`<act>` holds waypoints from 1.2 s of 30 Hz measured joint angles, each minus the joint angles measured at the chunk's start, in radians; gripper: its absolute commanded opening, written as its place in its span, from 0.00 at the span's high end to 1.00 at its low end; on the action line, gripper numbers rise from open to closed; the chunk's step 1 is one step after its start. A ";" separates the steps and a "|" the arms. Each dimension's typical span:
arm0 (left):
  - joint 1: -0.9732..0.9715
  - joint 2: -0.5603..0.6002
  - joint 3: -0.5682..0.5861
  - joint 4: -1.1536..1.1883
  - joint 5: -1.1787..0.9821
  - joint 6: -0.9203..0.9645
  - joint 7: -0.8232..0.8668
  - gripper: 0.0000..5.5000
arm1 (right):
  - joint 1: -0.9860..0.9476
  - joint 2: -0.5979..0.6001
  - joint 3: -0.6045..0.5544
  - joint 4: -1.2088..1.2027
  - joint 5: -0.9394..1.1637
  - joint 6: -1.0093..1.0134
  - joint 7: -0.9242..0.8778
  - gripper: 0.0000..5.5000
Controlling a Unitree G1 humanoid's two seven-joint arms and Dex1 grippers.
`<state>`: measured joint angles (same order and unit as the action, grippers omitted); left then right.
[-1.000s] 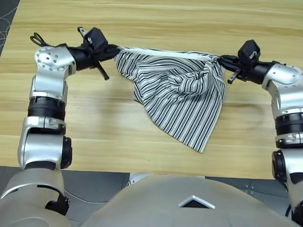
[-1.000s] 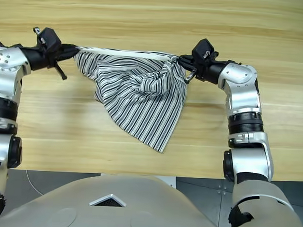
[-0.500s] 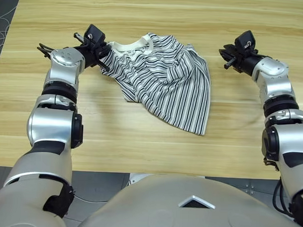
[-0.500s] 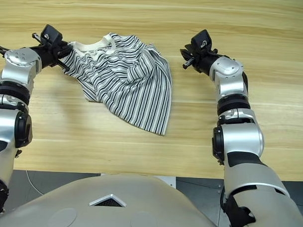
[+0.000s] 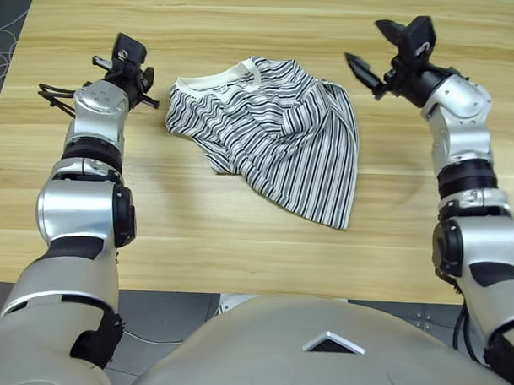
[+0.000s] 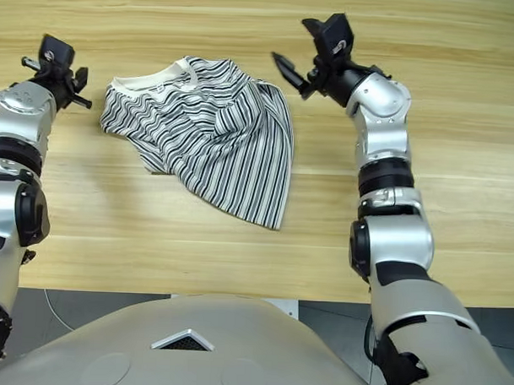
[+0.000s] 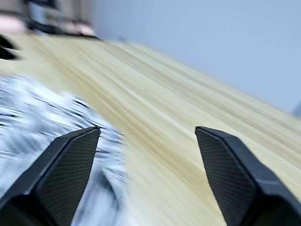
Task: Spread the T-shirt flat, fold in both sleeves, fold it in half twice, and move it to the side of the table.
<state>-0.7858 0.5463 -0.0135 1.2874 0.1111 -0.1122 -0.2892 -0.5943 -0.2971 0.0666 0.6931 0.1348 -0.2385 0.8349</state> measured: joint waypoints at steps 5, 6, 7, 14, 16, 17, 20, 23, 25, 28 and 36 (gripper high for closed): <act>-0.016 0.026 0.053 -0.053 -0.033 -0.057 -0.026 0.73 | 0.204 -0.012 0.108 -0.321 0.048 0.177 0.163 0.31; -0.024 0.021 0.049 -0.077 -0.032 -0.081 -0.051 0.73 | 0.247 -0.034 0.135 -0.373 0.060 0.204 0.221 0.31; -0.033 0.012 0.039 -0.096 -0.028 -0.100 -0.075 0.73 | 0.280 -0.057 0.151 -0.402 0.074 0.231 0.265 0.31; -0.040 -0.104 -0.061 -0.122 0.021 -0.178 -0.223 0.73 | 0.304 -0.091 0.154 -0.374 0.058 0.345 0.235 0.31; -0.047 -0.136 -0.063 -0.121 0.019 -0.188 -0.275 0.73 | 0.297 -0.085 0.154 -0.345 0.032 0.352 0.196 0.31; -0.051 -0.152 -0.063 -0.117 0.016 -0.201 -0.292 0.73 | 0.292 -0.080 0.154 -0.329 0.020 0.354 0.177 0.31; -0.055 -0.189 -0.063 -0.088 0.013 -0.203 -0.319 0.73 | 0.272 -0.072 0.158 -0.289 -0.016 0.356 0.132 0.31; -0.055 -0.233 -0.063 -0.065 0.008 -0.198 -0.411 0.73 | 0.233 -0.046 0.179 -0.219 -0.071 0.359 0.065 0.31; -0.055 -0.242 -0.062 -0.055 -0.002 -0.182 -0.448 0.73 | 0.216 -0.027 0.183 -0.194 -0.080 0.357 0.042 0.31; -0.051 -0.262 -0.062 -0.024 -0.009 -0.113 -0.515 0.73 | 0.190 -0.015 0.187 -0.165 -0.101 0.349 0.008 0.31; -0.028 -0.296 -0.059 0.033 0.019 -0.002 -0.339 0.73 | 0.165 -0.019 0.199 -0.139 -0.164 0.306 -0.062 0.31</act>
<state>-0.8140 0.2503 -0.0724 1.3206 0.1297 -0.1142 -0.6280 -0.4292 -0.3165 0.2657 0.5546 -0.0289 0.0680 0.7724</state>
